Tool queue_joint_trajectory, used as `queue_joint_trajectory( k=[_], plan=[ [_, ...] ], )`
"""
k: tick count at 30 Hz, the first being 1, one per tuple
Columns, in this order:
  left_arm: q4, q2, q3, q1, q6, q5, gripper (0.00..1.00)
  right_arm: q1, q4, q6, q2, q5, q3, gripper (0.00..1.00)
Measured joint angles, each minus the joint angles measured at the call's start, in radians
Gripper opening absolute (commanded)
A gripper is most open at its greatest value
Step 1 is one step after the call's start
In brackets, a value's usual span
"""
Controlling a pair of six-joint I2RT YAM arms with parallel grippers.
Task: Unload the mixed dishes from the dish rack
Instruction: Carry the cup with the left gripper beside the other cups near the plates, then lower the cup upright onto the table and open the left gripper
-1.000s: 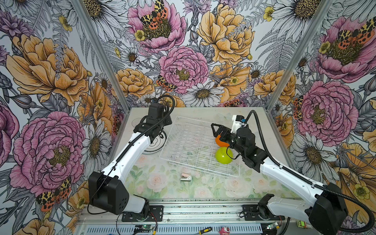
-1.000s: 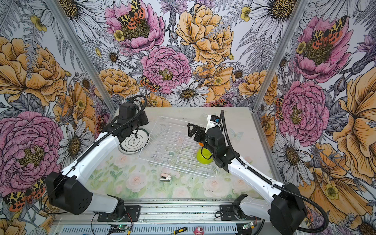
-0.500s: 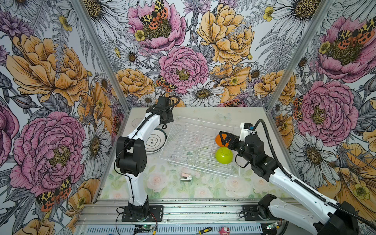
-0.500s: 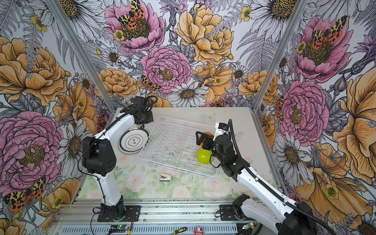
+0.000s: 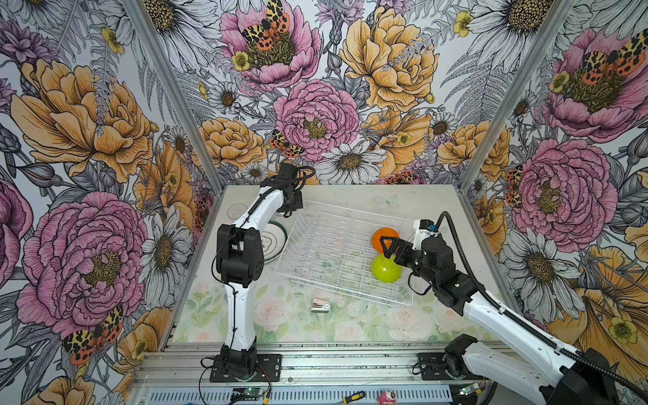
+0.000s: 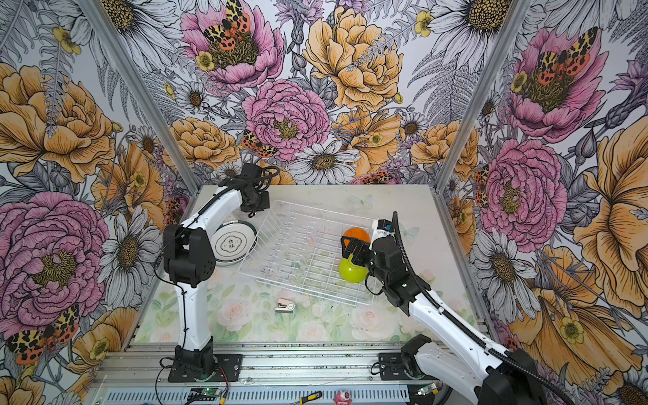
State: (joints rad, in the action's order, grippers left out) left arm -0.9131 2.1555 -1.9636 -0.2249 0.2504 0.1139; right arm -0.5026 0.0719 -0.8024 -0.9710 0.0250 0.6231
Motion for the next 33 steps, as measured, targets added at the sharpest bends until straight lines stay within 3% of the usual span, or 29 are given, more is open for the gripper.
queue_joint_trajectory(
  k=[6,9,11,20,24,29,33],
  plan=[
    [-0.035,0.053,-0.029,0.0,-0.002,0.0,0.0,0.007,0.003,0.0,-0.006,-0.021,0.0,0.99],
    [-0.047,0.076,-0.048,-0.002,-0.008,0.0,0.13,0.007,0.004,0.0,-0.006,-0.026,0.0,0.99],
    [-0.055,0.081,-0.052,-0.002,-0.018,0.0,0.29,0.007,0.004,0.001,-0.006,-0.027,-0.001,0.99],
    [-0.056,0.081,-0.06,-0.002,-0.019,0.024,0.49,0.014,0.011,0.004,-0.006,-0.03,-0.039,0.99],
    [-0.056,0.072,-0.059,-0.004,-0.018,0.043,0.63,0.014,0.018,0.004,-0.005,-0.031,-0.045,0.99],
    [-0.059,0.019,-0.046,-0.031,-0.019,0.066,0.73,0.02,0.043,0.012,0.003,-0.025,-0.045,0.99],
    [-0.06,-0.062,-0.024,-0.061,-0.024,0.094,0.88,0.025,0.098,0.036,0.007,0.006,-0.044,1.0]
  ],
)
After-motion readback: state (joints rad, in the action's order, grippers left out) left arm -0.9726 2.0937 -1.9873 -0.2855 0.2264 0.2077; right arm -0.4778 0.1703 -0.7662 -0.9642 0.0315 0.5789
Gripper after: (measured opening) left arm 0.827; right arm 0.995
